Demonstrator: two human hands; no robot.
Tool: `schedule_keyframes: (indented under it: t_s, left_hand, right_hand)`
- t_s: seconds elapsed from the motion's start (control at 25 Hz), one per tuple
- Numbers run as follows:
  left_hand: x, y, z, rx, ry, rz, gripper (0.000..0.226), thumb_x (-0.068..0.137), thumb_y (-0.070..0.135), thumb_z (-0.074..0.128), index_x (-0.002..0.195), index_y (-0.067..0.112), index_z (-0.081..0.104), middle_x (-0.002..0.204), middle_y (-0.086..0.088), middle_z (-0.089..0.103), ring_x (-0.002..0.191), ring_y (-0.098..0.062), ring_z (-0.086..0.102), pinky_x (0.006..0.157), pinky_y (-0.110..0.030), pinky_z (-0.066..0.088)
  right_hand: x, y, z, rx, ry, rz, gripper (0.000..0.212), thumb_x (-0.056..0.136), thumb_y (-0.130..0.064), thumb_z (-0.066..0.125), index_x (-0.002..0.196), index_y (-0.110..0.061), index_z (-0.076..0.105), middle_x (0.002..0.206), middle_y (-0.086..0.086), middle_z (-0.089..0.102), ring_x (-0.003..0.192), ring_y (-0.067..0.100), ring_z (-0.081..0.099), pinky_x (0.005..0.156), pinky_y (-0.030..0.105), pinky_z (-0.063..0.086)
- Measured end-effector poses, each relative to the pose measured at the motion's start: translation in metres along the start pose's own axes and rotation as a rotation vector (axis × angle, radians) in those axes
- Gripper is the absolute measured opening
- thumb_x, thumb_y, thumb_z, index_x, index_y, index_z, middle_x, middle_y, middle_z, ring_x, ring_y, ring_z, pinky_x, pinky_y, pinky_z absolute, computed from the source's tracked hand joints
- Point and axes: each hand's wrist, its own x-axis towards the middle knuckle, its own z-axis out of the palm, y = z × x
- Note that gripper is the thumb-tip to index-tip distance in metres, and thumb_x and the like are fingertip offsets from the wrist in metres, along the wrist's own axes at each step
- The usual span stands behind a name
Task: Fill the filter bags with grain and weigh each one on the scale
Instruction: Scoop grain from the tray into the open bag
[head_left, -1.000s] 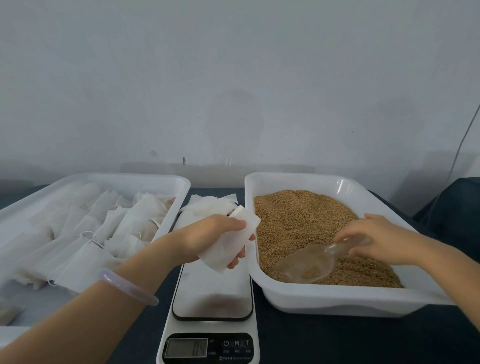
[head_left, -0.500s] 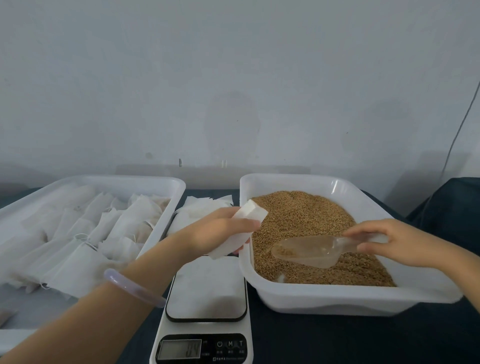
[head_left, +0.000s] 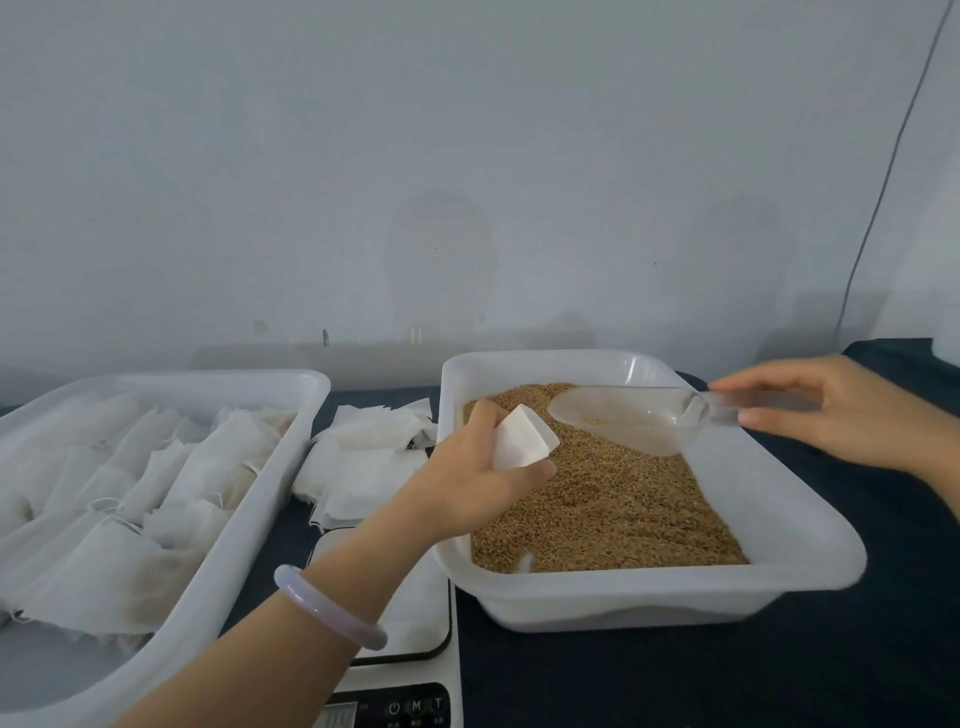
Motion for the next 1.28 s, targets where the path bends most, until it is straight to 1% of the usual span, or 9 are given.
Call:
schedule_keyframes:
  t_s: [0.08, 0.2, 0.32, 0.44, 0.56, 0.72, 0.88, 1.16, 1.28]
  left_hand:
    - [0.002, -0.002, 0.004, -0.002, 0.014, -0.003, 0.047, 0.083, 0.047, 0.064, 0.117, 0.026, 0.038, 0.105, 0.005, 0.056, 0.093, -0.014, 0.057, 0.074, -0.032, 0.052]
    - [0.003, -0.002, 0.012, -0.03, 0.003, -0.012, 0.047, 0.081, 0.046, 0.066, 0.114, 0.027, 0.038, 0.102, 0.006, 0.055, 0.087, -0.012, 0.058, 0.062, -0.024, 0.049]
    - [0.002, -0.002, 0.019, -0.004, 0.027, 0.013, 0.049, 0.079, 0.046, 0.069, 0.111, 0.025, 0.039, 0.098, 0.009, 0.056, 0.086, -0.011, 0.059, 0.067, -0.028, 0.051]
    - [0.003, -0.003, 0.021, 0.05, 0.044, 0.015, 0.05, 0.076, 0.048, 0.07, 0.109, 0.025, 0.04, 0.093, 0.014, 0.054, 0.084, -0.005, 0.055, 0.066, -0.025, 0.048]
    - [0.005, -0.004, 0.023, 0.077, 0.055, -0.019, 0.049, 0.074, 0.05, 0.071, 0.105, 0.028, 0.04, 0.09, 0.017, 0.052, 0.082, -0.001, 0.053, 0.062, -0.021, 0.046]
    - [0.006, -0.005, 0.024, 0.147, 0.057, -0.066, 0.052, 0.072, 0.057, 0.068, 0.103, 0.025, 0.041, 0.088, 0.014, 0.052, 0.078, -0.005, 0.053, 0.057, -0.025, 0.04]
    - [0.006, -0.003, 0.025, 0.223, 0.004, -0.077, 0.055, 0.071, 0.06, 0.068, 0.1, 0.023, 0.038, 0.087, 0.01, 0.05, 0.082, -0.015, 0.054, 0.06, -0.029, 0.039]
    - [0.005, -0.002, 0.023, 0.182, 0.022, -0.075, 0.05, 0.072, 0.055, 0.068, 0.097, 0.022, 0.04, 0.087, 0.007, 0.054, 0.084, -0.018, 0.057, 0.067, -0.032, 0.045]
    - [0.005, -0.004, 0.023, 0.153, 0.02, -0.075, 0.049, 0.073, 0.053, 0.067, 0.101, 0.021, 0.043, 0.094, 0.004, 0.06, 0.088, -0.019, 0.061, 0.077, -0.038, 0.052]
  right_hand:
    - [0.002, -0.004, -0.008, -0.017, 0.021, -0.023, 0.033, 0.081, -0.02, 0.07, 0.095, -0.05, 0.065, 0.096, -0.038, 0.063, 0.096, -0.021, 0.053, 0.093, 0.026, 0.038]
    - [0.005, -0.013, -0.012, -0.086, 0.007, -0.06, 0.036, 0.082, -0.019, 0.07, 0.093, -0.052, 0.063, 0.094, -0.035, 0.064, 0.094, -0.021, 0.052, 0.091, 0.023, 0.035]
    - [0.008, -0.025, -0.009, -0.19, 0.0, -0.143, 0.038, 0.083, -0.02, 0.069, 0.094, -0.055, 0.057, 0.099, -0.034, 0.059, 0.099, -0.014, 0.051, 0.094, 0.022, 0.03]
    - [0.013, -0.038, -0.007, -0.338, 0.023, -0.231, 0.036, 0.085, -0.026, 0.065, 0.097, -0.057, 0.051, 0.101, -0.033, 0.055, 0.103, 0.001, 0.049, 0.111, 0.027, 0.011]
    - [0.016, -0.046, -0.009, -0.436, 0.055, -0.277, 0.036, 0.083, -0.03, 0.067, 0.096, -0.058, 0.049, 0.099, -0.035, 0.05, 0.104, 0.001, 0.042, 0.111, 0.029, -0.004]
    - [0.017, -0.051, -0.011, -0.467, 0.127, -0.293, 0.034, 0.082, -0.031, 0.067, 0.099, -0.056, 0.051, 0.099, -0.031, 0.051, 0.107, 0.002, 0.034, 0.107, 0.028, 0.001]
    - [0.018, -0.058, -0.012, -0.51, 0.11, -0.329, 0.035, 0.082, -0.033, 0.067, 0.1, -0.058, 0.048, 0.1, -0.032, 0.05, 0.105, 0.005, 0.033, 0.091, 0.022, 0.009]
    - [0.021, -0.063, -0.012, -0.518, 0.128, -0.367, 0.039, 0.08, -0.032, 0.069, 0.098, -0.06, 0.047, 0.098, -0.036, 0.048, 0.105, 0.006, 0.036, 0.09, 0.021, 0.008]
    - [0.021, -0.064, -0.012, -0.51, 0.133, -0.373, 0.038, 0.08, -0.032, 0.069, 0.099, -0.057, 0.05, 0.099, -0.035, 0.05, 0.106, 0.007, 0.036, 0.091, 0.021, 0.008]
